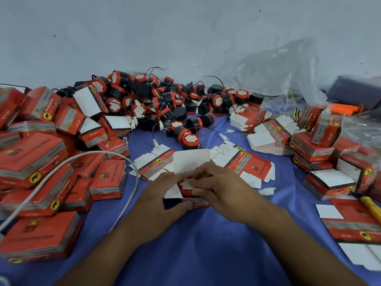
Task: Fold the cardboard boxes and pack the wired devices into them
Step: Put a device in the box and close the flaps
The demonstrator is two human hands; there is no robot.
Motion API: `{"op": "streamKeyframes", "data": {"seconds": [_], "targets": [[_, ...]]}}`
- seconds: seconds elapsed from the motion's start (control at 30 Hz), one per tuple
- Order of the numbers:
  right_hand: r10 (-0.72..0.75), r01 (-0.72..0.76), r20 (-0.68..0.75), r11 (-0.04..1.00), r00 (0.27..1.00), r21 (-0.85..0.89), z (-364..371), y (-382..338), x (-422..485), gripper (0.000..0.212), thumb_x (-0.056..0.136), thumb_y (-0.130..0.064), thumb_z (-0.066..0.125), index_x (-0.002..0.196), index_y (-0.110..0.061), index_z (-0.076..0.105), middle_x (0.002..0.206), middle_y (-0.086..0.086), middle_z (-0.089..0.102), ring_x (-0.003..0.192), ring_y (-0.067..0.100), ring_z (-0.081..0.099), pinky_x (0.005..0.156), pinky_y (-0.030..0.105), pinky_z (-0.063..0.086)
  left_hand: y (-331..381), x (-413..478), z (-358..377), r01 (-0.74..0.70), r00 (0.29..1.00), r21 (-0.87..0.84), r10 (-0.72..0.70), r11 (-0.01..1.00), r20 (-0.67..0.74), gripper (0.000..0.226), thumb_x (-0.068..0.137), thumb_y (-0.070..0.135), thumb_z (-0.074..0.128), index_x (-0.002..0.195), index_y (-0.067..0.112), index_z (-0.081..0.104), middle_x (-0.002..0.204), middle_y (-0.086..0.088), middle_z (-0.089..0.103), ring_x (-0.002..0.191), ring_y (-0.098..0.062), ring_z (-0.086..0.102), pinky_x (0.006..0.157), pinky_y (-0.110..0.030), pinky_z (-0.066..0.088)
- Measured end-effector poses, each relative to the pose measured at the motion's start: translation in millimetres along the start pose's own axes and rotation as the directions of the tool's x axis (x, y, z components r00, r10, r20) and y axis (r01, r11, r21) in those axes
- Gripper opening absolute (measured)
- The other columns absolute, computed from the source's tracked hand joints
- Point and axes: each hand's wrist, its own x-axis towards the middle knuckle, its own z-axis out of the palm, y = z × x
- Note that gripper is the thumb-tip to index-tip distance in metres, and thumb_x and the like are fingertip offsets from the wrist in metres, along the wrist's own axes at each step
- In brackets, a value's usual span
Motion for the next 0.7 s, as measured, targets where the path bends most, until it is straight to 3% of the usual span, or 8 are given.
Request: {"op": "streamKeyframes", "data": {"seconds": [0.1,0.2,0.27,0.33,0.47,0.6,0.67,0.7], "targets": [[-0.037,0.038,0.089,0.999,0.995,-0.003,-6,-4,0,0.026,0.104,-0.024,0.054,0.115,-0.013,0.074,0.119,0.004,0.061,0.105,0.009,0.051,0.093,0.032,0.042,1,1,2,-0.018,1.000,0.035,0.017,0.999,0.020,0.051,0.086,0.042,0.071,0.134,0.035,0.056,0.124,0.018,0.055,0.119,-0.006,0.053,0.101,-0.027,0.046],[-0.015,0.036,0.173,0.992,0.985,-0.122,-20,-8,0,0.029,0.102,-0.029,0.056,0.125,-0.017,0.070,0.131,0.000,0.060,0.117,0.012,0.049,0.103,0.035,0.038,1,2,1,-0.007,1.000,0.053,0.007,0.999,0.005,0.048,0.084,0.053,0.070,0.128,0.035,0.061,0.117,0.019,0.055,0.113,-0.001,0.053,0.095,-0.017,0.045],[0.079,-0.045,0.205,0.985,0.976,-0.166,-41,-6,-3,0.038,0.098,-0.034,0.063,0.136,-0.028,0.061,0.145,-0.007,0.048,0.131,0.013,0.040,0.111,0.032,0.032,1,3,0,0.001,1.000,0.073,0.000,0.997,-0.008,0.046,0.080,0.056,0.068,0.121,0.034,0.064,0.115,0.017,0.057,0.112,-0.003,0.055,0.093,-0.017,0.044],[0.240,-0.191,0.211,0.954,0.947,-0.229,-66,-1,-10,0.045,0.096,-0.032,0.067,0.139,-0.033,0.054,0.145,-0.009,0.045,0.133,0.013,0.038,0.110,0.028,0.032,2,3,1,0.003,1.000,0.100,-0.002,0.995,-0.015,0.044,0.076,0.057,0.064,0.113,0.033,0.065,0.110,0.016,0.057,0.107,-0.005,0.056,0.089,-0.018,0.045],[0.478,-0.402,0.223,0.861,0.850,-0.313,-96,-2,-21,0.013,0.099,-0.023,0.061,0.103,-0.034,0.067,0.106,-0.002,0.065,0.096,0.020,0.061,0.086,0.034,0.052,3,3,3,0.001,0.999,0.112,0.003,0.994,-0.039,0.041,0.077,0.061,0.063,0.107,0.034,0.063,0.110,0.016,0.055,0.106,-0.003,0.054,0.087,-0.010,0.041],[0.554,-0.466,0.343,0.829,0.759,-0.309,-108,-6,-27,0.025,0.093,-0.044,0.068,0.116,-0.040,0.058,0.101,-0.014,0.067,0.089,0.008,0.063,0.086,0.032,0.053,3,3,3,0.008,0.999,0.118,-0.002,0.993,-0.049,0.037,0.081,0.058,0.064,0.110,0.036,0.063,0.113,0.016,0.053,0.108,-0.002,0.054,0.088,-0.010,0.040],[0.559,-0.439,0.419,0.826,0.716,-0.353,-113,-10,-30,0.021,0.094,-0.040,0.067,0.114,-0.041,0.060,0.095,-0.016,0.072,0.084,0.005,0.066,0.085,0.031,0.055,2,2,3,0.014,0.999,0.120,-0.009,0.993,-0.039,0.040,0.081,0.064,0.059,0.114,0.041,0.061,0.114,0.018,0.050,0.109,-0.001,0.052,0.089,-0.010,0.040],[0.534,-0.424,0.423,0.843,0.732,-0.330,-115,-11,-30,0.015,0.094,-0.035,0.067,0.109,-0.038,0.064,0.087,-0.015,0.074,0.079,0.003,0.067,0.081,0.031,0.056,2,1,2,0.015,0.999,0.115,-0.012,0.993,-0.034,0.040,0.082,0.065,0.059,0.117,0.045,0.060,0.115,0.021,0.048,0.109,0.001,0.051,0.088,-0.007,0.038]]}}
